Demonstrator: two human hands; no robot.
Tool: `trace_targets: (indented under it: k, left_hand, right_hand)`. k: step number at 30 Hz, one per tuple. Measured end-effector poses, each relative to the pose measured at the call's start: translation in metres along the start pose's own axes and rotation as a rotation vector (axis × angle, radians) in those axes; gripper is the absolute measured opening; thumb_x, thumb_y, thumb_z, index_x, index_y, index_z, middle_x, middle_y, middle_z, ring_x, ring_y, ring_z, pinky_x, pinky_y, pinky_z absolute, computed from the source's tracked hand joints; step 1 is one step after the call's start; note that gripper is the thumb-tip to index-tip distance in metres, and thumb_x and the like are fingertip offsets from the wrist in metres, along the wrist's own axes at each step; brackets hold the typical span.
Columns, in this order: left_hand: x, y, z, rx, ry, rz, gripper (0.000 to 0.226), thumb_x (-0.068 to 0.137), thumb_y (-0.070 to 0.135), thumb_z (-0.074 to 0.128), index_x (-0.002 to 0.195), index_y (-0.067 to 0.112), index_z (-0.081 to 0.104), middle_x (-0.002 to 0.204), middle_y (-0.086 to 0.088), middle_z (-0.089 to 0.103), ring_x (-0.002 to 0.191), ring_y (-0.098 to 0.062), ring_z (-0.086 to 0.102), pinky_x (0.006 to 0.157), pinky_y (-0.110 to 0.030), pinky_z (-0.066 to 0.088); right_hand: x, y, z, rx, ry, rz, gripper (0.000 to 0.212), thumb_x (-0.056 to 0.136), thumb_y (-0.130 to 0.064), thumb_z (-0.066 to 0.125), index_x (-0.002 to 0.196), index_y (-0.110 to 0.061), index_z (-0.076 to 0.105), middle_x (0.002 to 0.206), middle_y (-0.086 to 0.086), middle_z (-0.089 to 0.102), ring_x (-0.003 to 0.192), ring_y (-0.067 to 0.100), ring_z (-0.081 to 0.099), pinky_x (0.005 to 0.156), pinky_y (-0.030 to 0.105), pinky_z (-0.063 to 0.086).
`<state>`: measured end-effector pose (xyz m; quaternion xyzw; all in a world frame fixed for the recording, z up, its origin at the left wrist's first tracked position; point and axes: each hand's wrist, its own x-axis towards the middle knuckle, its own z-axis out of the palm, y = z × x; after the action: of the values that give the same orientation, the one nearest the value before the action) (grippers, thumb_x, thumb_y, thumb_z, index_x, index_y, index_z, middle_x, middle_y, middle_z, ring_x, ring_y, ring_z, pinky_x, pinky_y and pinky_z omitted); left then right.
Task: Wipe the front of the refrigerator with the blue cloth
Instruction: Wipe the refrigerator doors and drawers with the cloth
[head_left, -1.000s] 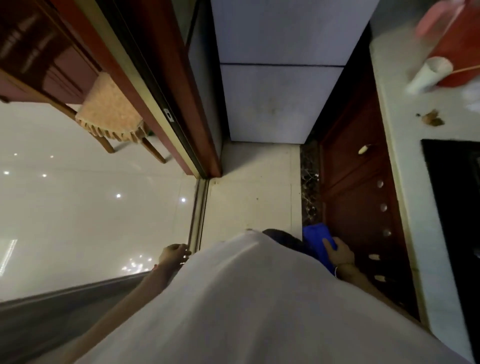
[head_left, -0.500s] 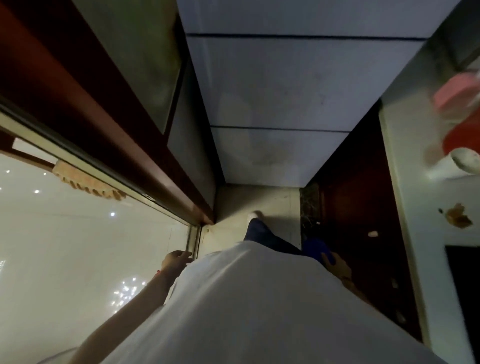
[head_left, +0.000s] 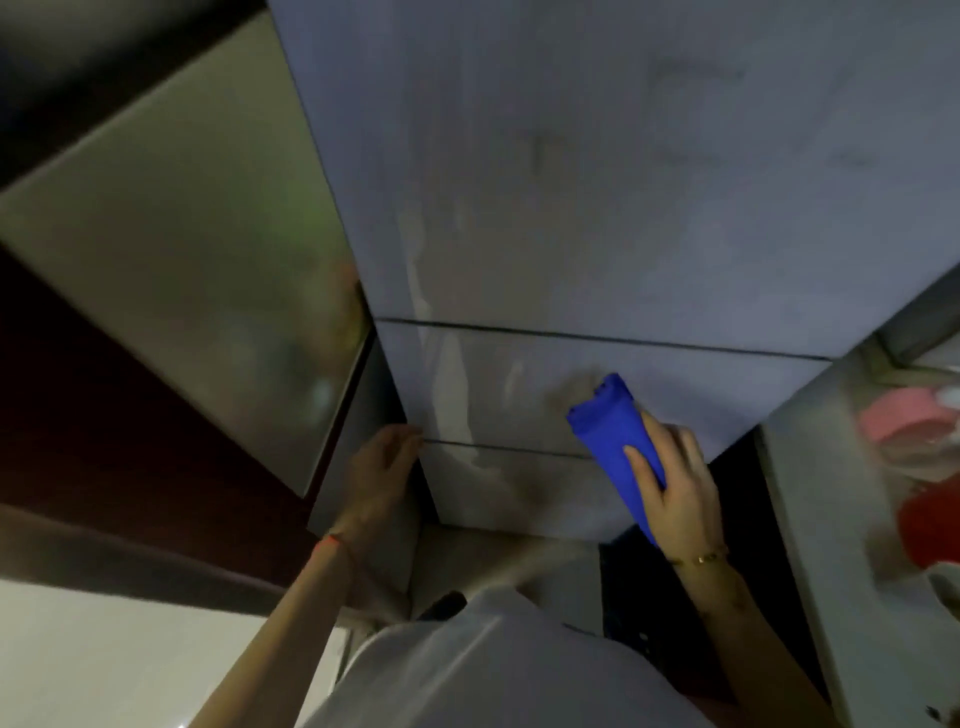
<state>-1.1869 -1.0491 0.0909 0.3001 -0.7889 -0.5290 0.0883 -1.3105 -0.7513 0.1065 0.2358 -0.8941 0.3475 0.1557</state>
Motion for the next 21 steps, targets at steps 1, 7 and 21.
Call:
trace_targets:
  k: [1, 7, 21]
  left_hand:
    - [0.009, 0.026, -0.005, -0.001, 0.041, 0.091, 0.013, 0.096, 0.025, 0.058, 0.104, 0.021, 0.067, 0.1, 0.002, 0.07, 0.094, -0.012, 0.067, 0.085, -0.025, 0.053]
    - [0.032, 0.165, -0.061, -0.029, 0.366, 0.571, 0.018, 0.099, 0.021, 0.055, 0.111, 0.019, 0.068, 0.102, 0.006, 0.071, 0.089, 0.001, 0.067, 0.077, -0.006, 0.049]
    - [0.09, 0.367, -0.161, -0.154, 0.843, 1.086, 0.056, 0.098, 0.025, 0.057, 0.149, 0.013, 0.037, 0.141, -0.006, 0.05, 0.131, -0.022, 0.047, 0.114, -0.038, 0.041]
  right_hand:
    - [0.02, -0.015, -0.006, -0.004, 0.085, -0.078, 0.046, 0.097, -0.037, 0.044, 0.132, -0.011, 0.055, 0.108, 0.009, 0.052, 0.094, 0.024, 0.056, 0.083, 0.032, 0.045]
    - [0.126, -0.109, -0.053, 0.02, 0.441, -0.393, 0.039, 0.1, -0.031, 0.045, 0.134, -0.012, 0.053, 0.112, 0.009, 0.044, 0.097, 0.025, 0.052, 0.087, 0.036, 0.049]
    - [0.348, -0.31, -0.182, -0.306, 1.088, -0.744, 0.036, 0.102, -0.03, 0.046, 0.134, -0.018, 0.054, 0.129, 0.01, 0.058, 0.102, 0.024, 0.041, 0.085, 0.037, 0.045]
